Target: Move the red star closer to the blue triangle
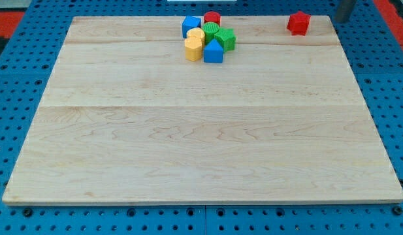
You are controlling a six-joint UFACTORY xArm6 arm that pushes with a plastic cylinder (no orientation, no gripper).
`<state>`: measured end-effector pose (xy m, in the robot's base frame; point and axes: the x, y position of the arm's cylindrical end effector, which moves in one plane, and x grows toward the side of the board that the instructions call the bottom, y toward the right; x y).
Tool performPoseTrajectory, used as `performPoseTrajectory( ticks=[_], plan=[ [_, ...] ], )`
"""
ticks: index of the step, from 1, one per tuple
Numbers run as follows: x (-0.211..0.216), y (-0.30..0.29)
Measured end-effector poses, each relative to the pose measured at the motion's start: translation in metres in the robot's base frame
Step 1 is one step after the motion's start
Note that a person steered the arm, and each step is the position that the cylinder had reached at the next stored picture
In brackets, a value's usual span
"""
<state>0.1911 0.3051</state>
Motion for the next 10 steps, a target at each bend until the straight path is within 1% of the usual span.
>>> performPoseTrajectory(
  ticks=[1,3,4,5,6,7,8,9,10],
  plan=[
    [0.001,-0.013],
    [0.010,-0.073],
    [0.031,-0.081],
    [0.051,-0.102],
    [0.058,-0.130],
    [0.058,-0.140],
    [0.042,-0.140],
    [0.036,-0.150],
    [0.053,-0.149]
  ],
)
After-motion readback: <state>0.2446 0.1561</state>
